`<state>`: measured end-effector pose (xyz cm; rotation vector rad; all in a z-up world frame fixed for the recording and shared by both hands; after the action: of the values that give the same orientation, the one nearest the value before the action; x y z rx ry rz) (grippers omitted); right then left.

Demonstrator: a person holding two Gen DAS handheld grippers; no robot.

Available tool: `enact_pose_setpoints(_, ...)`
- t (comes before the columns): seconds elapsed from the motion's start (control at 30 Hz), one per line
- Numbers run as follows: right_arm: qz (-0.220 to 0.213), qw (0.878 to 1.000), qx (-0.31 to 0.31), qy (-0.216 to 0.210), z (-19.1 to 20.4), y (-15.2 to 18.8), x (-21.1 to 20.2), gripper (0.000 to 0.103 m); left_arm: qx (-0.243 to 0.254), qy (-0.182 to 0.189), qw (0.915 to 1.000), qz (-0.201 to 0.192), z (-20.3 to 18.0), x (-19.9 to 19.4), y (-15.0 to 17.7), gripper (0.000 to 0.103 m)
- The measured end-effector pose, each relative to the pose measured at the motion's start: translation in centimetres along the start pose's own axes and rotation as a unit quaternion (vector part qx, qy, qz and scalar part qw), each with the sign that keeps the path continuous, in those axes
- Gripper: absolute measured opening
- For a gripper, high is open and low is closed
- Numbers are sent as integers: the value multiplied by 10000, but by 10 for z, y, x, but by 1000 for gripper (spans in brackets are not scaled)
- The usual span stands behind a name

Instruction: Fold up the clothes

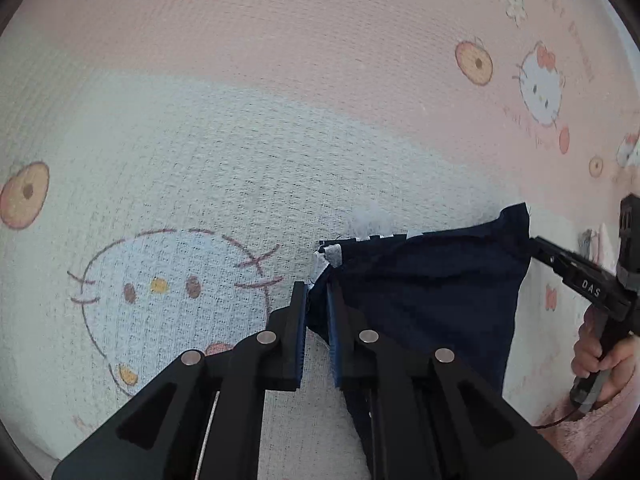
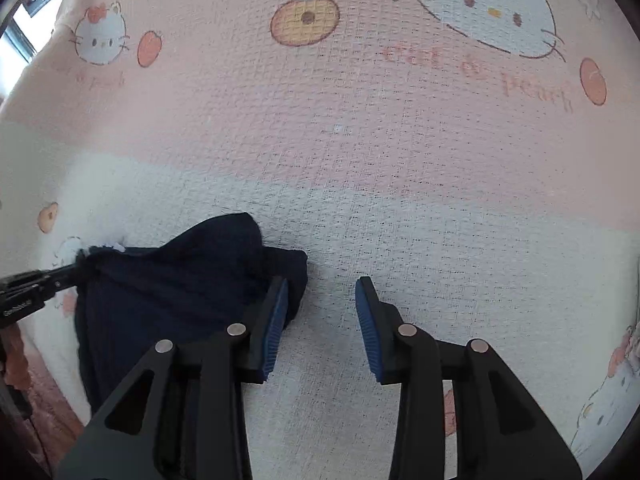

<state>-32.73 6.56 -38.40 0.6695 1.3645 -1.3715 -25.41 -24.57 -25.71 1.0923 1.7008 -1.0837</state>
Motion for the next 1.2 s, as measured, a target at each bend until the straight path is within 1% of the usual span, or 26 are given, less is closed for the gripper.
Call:
enact_pose_setpoints(0.03,-23,9996,51,-261,2,1,-3,36,-13,27,10000,-17,1,-1,0,32)
enact_pose_setpoints(0.07,-43,9987,102,-502,5,2,-6,37,-11,50,10000,-41,1,-1,0,40)
enact_pose_setpoints(0.1,-46,9982,137,-577,7,4,-6,37,-23,81,10000,-50,0,-1,1,47)
enact_pose_setpoints(0.2,58,9986,52,-522,14,8,3,37,16,223,9997,11,-6,4,5,47)
enact_pose_setpoints(0.23,128,9986,46,-501,19,8,10,37,127,234,9996,43,-11,8,6,45)
enact_pose_setpoints(0.27,197,9983,44,-550,23,8,16,37,210,204,9995,71,-16,12,7,40)
enact_pose_setpoints(0.3,165,9985,30,-526,27,8,19,40,260,124,9995,95,-19,16,7,23)
enact_pose_setpoints(0.33,134,9987,16,-501,30,7,22,39,310,44,9994,119,-23,20,7,21)
enact_pose_setpoints(0.37,104,9988,6,-479,33,7,25,27,330,43,9993,155,-27,21,7,18)
enact_pose_setpoints(0.4,87,9988,27,-483,32,8,23,7,360,129,9991,169,-34,20,4,10)
enact_pose_setpoints(0.47,49,9988,75,-485,29,9,20,7,539,274,9981,113,-55,16,-5,10)
enact_pose_setpoints(0.6,-211,9984,385,-360,-4,12,-7,7,924,404,9948,124,-88,24,-21,10)
enact_pose_setpoints(0.63,-278,9980,457,-326,-12,13,-14,7,993,386,9942,130,-92,29,-25,10)
enact_pose_setpoints(0.73,-413,9983,409,76,-28,11,-25,8,1206,205,9925,68,-96,40,-38,11)
enact_pose_setpoints(0.77,-310,9981,494,171,-37,13,-21,11,1166,156,9930,70,-94,42,-41,12)
enact_pose_setpoints(0.8,-207,9978,579,266,-45,14,-16,17,993,122,9949,99,-89,43,-44,13)
enact_pose_setpoints(0.83,-107,9970,677,358,-53,16,-11,19,793,206,9966,100,-84,40,-45,14)
enact_pose_setpoints(0.87,-45,9954,862,419,-58,19,-10,21,561,433,9975,64,-81,33,-43,15)
enact_pose_setpoints(0.9,-132,9942,969,448,-58,22,-14,24,379,651,9971,48,-78,26,-39,19)
enact_pose_setpoints(0.93,-297,9932,1029,455,-56,26,-22,24,301,786,9964,82,-76,18,-31,27)
enact_pose_setpoints(0.97,-460,9922,1088,405,-50,32,-31,24,305,774,9964,163,-74,13,-20,30)
enact_pose_setpoints(1.03,-505,9915,1197,80,-36,53,-44,24,349,603,9969,362,-71,7,7,32)
enact_pose_setpoints(1.1,-263,9921,1165,-384,-9,80,-48,24,315,591,9961,566,-69,1,37,32)
enact_pose_setpoints(1.13,-165,9922,1110,-546,6,94,-48,24,290,634,9955,643,-68,-1,53,32)
enact_pose_setpoints(1.2,54,9935,887,-717,34,121,-47,24,233,751,9938,783,-68,-5,82,32)
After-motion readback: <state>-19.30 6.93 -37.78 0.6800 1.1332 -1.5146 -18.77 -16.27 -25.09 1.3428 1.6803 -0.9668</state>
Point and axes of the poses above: each gripper's, at about its wrist camera, not at the fingertips, and x roughly the way its jaws point, z to its left, y to its underside, the point moved 6 cm from there along x, roughly the way its jaws point, and after that the axes turned 5 degrees about -x, right-handed, at the moved point
